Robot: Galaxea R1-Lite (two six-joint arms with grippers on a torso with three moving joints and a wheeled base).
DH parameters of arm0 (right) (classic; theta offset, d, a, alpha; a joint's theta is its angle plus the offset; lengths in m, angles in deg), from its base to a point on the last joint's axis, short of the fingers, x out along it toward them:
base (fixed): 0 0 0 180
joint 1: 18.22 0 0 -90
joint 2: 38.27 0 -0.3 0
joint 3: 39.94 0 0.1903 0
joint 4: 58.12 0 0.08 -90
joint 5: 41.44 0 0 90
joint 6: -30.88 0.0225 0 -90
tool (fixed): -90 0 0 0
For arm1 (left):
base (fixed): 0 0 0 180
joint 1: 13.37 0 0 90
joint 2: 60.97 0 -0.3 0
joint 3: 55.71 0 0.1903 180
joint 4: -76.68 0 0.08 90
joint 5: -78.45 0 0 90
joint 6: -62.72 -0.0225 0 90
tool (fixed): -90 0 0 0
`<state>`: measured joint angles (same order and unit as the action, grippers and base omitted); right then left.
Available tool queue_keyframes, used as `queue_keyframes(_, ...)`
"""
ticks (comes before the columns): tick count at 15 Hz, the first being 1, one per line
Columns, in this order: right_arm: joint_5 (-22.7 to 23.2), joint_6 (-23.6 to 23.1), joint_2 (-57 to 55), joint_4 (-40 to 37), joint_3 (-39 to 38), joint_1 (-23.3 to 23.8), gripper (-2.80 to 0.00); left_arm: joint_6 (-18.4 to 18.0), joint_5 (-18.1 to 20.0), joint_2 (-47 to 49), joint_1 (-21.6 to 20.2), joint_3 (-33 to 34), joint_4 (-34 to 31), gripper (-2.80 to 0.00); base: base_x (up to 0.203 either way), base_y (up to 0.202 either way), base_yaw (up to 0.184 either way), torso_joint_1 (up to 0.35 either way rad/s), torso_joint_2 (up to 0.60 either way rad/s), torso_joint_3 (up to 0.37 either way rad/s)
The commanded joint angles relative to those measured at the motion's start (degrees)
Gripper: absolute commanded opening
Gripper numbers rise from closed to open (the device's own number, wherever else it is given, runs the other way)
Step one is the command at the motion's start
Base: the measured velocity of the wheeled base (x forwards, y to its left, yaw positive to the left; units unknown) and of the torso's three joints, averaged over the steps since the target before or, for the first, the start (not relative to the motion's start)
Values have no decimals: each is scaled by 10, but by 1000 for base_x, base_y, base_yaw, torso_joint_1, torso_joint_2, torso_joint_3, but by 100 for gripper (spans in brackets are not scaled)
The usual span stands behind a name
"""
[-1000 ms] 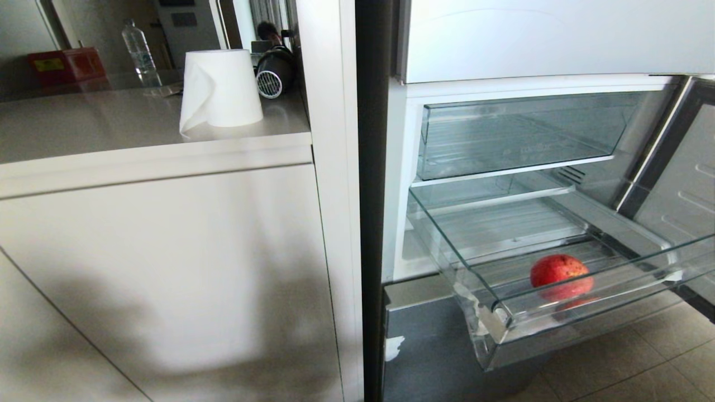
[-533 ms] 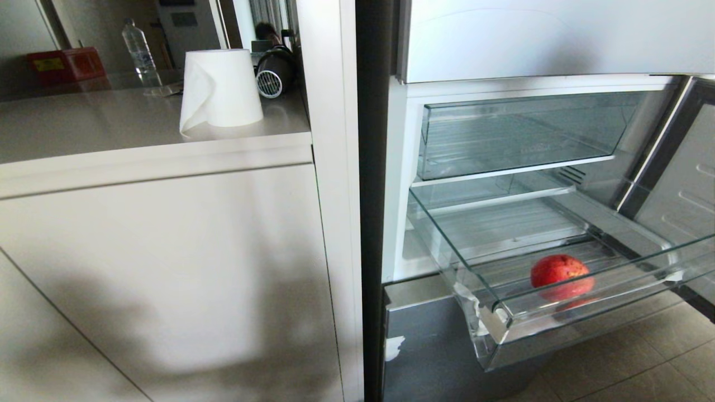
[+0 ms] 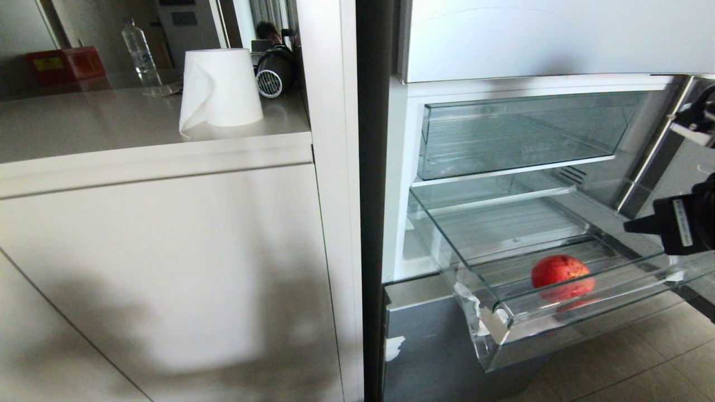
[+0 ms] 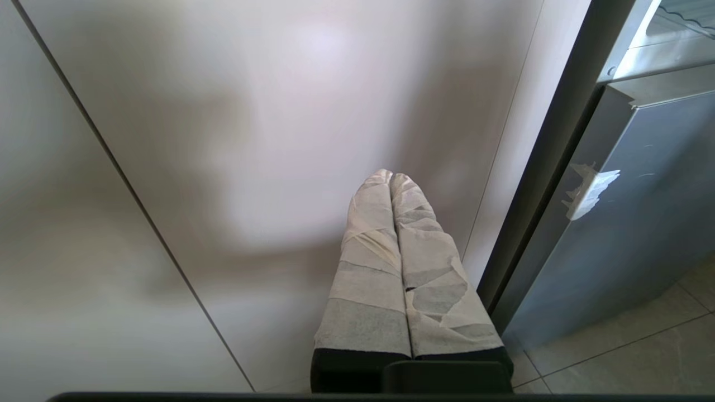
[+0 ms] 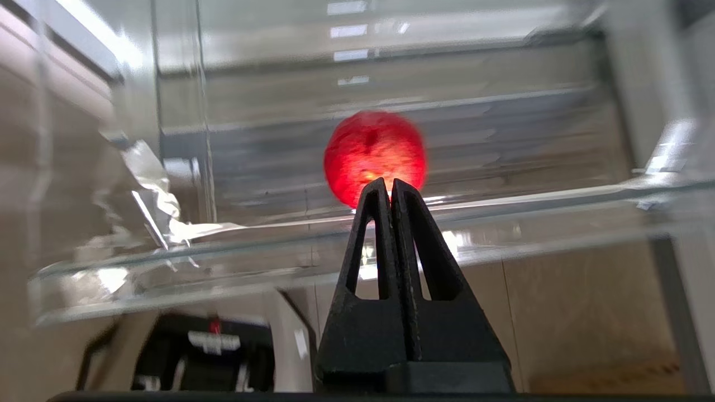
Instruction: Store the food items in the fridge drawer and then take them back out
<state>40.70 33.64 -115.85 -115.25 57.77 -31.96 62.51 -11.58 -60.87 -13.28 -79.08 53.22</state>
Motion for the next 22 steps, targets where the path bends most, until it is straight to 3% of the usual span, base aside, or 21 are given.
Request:
queue_keyframes(1,-2,1,-60,-1,8,-8,-280,0,0,0,0,0,0,-280,0,0,0,0,0,0)
queue_keyframes(8,-21,17,-209,-1,99,-8,-280,0,0,0,0,0,0,-280,0,0,0,0,0,0)
queue_keyframes(14,-51,21,-249,-7,133,2,-280,0,0,0,0,0,0,-280,0,0,0,0,0,0)
queue_keyframes(18,-49,21,-244,-96,164,3,-280,0,-1,0,0,0,0,-280,0,0,0,0,0,0)
queue_keyframes(22,-48,20,-232,-125,165,4,-280,0,-1,0,0,0,0,-280,0,0,0,0,0,0)
